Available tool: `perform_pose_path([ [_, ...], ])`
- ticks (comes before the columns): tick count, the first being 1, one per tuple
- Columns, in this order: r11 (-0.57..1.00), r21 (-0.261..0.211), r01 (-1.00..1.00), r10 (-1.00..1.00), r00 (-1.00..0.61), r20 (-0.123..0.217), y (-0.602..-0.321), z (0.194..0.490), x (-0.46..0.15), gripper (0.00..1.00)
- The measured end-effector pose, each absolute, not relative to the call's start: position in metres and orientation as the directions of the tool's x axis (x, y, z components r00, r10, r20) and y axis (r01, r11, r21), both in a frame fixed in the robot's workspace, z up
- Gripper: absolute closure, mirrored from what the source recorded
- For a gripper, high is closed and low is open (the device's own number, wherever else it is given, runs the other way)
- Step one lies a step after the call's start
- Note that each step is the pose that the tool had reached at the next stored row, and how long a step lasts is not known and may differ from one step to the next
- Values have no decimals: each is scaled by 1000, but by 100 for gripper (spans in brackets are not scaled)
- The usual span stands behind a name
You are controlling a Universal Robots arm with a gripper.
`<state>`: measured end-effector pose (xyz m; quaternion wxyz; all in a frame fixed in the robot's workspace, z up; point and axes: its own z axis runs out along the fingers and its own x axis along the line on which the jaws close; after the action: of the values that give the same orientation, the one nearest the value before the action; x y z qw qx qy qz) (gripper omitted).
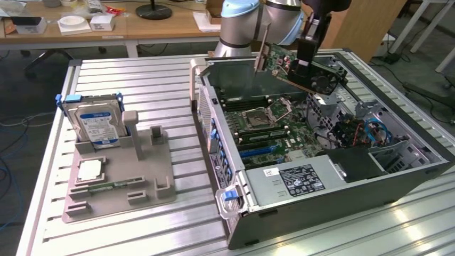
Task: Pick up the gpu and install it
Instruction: 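Insert the gpu into the slot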
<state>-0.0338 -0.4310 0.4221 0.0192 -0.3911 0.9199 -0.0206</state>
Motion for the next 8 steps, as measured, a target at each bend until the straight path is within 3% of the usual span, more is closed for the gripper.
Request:
perform_pose_path([
  [8,660,-53,-750,-751,-660,-19,-431,422,-34,74],
])
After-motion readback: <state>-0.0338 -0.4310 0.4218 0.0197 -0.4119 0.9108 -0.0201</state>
